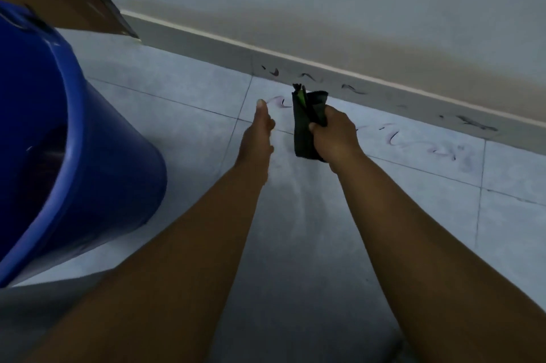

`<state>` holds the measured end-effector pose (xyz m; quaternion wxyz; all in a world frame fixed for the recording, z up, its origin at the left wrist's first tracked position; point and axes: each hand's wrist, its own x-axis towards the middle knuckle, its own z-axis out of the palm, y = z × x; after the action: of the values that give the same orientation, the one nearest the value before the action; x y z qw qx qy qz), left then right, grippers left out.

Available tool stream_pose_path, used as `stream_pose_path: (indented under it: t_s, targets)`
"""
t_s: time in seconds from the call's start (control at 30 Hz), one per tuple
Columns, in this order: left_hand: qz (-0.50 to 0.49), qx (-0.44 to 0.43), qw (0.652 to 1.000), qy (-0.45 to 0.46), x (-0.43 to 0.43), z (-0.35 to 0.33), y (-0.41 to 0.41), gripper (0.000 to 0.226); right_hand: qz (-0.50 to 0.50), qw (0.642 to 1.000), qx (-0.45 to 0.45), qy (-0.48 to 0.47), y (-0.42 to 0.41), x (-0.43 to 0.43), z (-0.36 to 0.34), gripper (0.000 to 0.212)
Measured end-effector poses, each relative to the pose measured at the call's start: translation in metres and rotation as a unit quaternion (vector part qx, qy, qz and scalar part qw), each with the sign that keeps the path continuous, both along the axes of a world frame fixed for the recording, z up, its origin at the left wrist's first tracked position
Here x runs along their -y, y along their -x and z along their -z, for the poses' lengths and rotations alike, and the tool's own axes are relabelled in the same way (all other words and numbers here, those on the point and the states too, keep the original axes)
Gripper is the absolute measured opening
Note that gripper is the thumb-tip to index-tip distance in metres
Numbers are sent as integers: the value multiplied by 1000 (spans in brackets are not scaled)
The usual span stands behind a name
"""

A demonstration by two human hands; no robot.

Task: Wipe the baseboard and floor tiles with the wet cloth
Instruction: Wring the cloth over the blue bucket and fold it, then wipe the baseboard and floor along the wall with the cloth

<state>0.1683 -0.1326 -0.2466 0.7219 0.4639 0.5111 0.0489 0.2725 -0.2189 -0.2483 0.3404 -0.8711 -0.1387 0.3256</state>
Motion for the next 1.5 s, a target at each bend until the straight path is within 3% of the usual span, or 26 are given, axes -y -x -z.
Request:
stream_pose_path:
  t_s: [0.07,0.13,0.17,0.23,0.3,0.37,0.4,0.57,0.63,0.87,0.93,1.0,1.07,1.17,1.33,1.4,1.5]
  targets:
    - [79,-140,969,-187,-3,40,8,68,-86,987,133,8,-11,-17,12,32]
    - [158,-245,893,-343,-5,84,26,69,-236,925,299,-19,-18,-47,15,44]
    - [184,-284,860,-381,-5,105,35,71,-325,863,384,-39,-22,-68,16,44]
    - [233,-333,807,-428,0,138,51,78,-469,692,546,-57,-27,-116,22,40]
    - [261,-352,762,-477,9,156,60,84,-563,544,623,8,-32,-159,34,38]
    - [246,-353,744,-511,14,164,62,88,-609,462,631,129,-47,-182,59,32]
    - [237,-352,741,-520,16,166,61,89,-607,447,631,184,-57,-181,73,30]
    - [233,-361,732,-529,17,166,59,90,-580,469,619,246,-90,-139,112,55]
    - [235,-357,736,-525,17,165,59,89,-575,437,645,250,-104,-105,105,63]
    - [245,-337,740,-528,16,164,63,80,-571,518,581,260,-147,41,76,56]
    - [277,-296,730,-551,25,164,63,76,-552,520,585,289,-139,36,78,55]
    - [312,-274,717,-560,37,163,63,77,-528,535,609,253,-125,4,82,53]
    - [322,-289,706,-560,43,165,62,78,-506,525,636,254,-109,-39,87,64]
    - [321,-307,693,-567,44,166,62,78,-508,479,664,267,-90,-85,89,73]
    - [318,-297,693,-575,44,169,62,77,-528,441,664,294,-123,-22,89,68]
    - [317,-294,694,-576,44,170,62,77,-539,491,618,294,-150,40,89,62]
    - [312,-291,694,-579,42,170,63,77,-523,538,582,313,-183,147,79,54]
